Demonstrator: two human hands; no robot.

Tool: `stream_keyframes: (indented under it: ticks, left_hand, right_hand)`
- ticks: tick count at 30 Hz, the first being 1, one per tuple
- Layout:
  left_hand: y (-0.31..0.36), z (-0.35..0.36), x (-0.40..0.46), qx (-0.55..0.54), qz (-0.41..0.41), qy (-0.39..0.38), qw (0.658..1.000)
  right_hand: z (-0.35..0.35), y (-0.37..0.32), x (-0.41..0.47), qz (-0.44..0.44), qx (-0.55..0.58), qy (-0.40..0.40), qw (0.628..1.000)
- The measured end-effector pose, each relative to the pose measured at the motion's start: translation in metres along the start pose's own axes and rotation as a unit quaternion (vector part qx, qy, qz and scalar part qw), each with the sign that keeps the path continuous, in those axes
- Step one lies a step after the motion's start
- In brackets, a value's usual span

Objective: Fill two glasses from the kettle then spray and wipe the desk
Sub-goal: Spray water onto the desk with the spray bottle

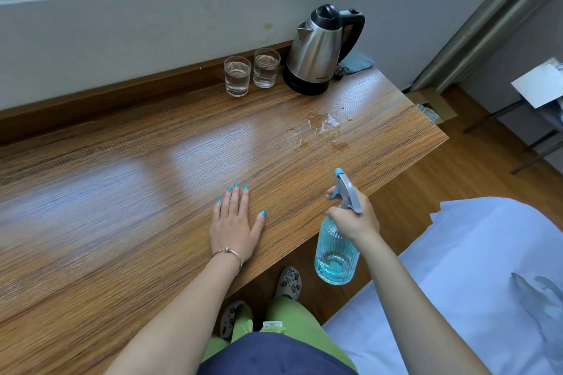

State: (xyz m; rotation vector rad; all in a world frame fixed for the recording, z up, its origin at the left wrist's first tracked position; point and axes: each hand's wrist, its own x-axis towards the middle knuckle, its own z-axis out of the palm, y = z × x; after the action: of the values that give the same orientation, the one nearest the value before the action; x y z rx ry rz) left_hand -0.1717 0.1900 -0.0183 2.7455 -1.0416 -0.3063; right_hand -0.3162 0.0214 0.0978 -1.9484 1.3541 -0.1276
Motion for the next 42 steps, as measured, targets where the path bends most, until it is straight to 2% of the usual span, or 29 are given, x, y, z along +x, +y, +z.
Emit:
stream_keyframes:
  ticks: [3, 9, 15, 20, 23, 32, 40, 42]
  left_hand:
    - [-0.019, -0.005, 0.002, 0.028, 0.030, -0.017, 0.999]
    - [-0.053, -0.017, 0.011, 0.044, 0.025, -0.031, 0.998]
    - [-0.067, -0.037, 0.070, 0.007, -0.075, 0.006, 0.997]
    - [-0.084, -0.053, 0.122, -0.025, -0.191, 0.012, 0.981]
    - [-0.090, -0.050, 0.137, -0.019, -0.231, 0.004, 0.973]
    - [-0.091, -0.040, 0.139, 0.015, -0.243, 0.038, 0.969]
    - [-0.092, -0.039, 0.138, 0.010, -0.248, 0.042, 0.968]
    - [-0.092, -0.039, 0.138, 0.013, -0.248, 0.042, 0.968]
  right_hand:
    - [0.002, -0.016, -0.005, -0.055, 0.022, -0.009, 0.998]
    - [0.012, -0.070, 0.000, -0.179, 0.079, -0.056, 0.979]
    - [0.042, -0.143, 0.045, -0.283, 0.133, -0.136, 0.940]
    - [0.070, -0.203, 0.101, -0.349, 0.097, -0.180, 0.915]
    - [0.085, -0.237, 0.132, -0.373, 0.094, -0.191, 0.903]
    - [0.123, -0.307, 0.189, -0.432, 0.084, -0.266, 0.858]
    - [0.156, -0.317, 0.206, -0.464, 0.095, -0.282, 0.834]
    - [0.161, -0.310, 0.209, -0.467, 0.087, -0.269, 0.838]
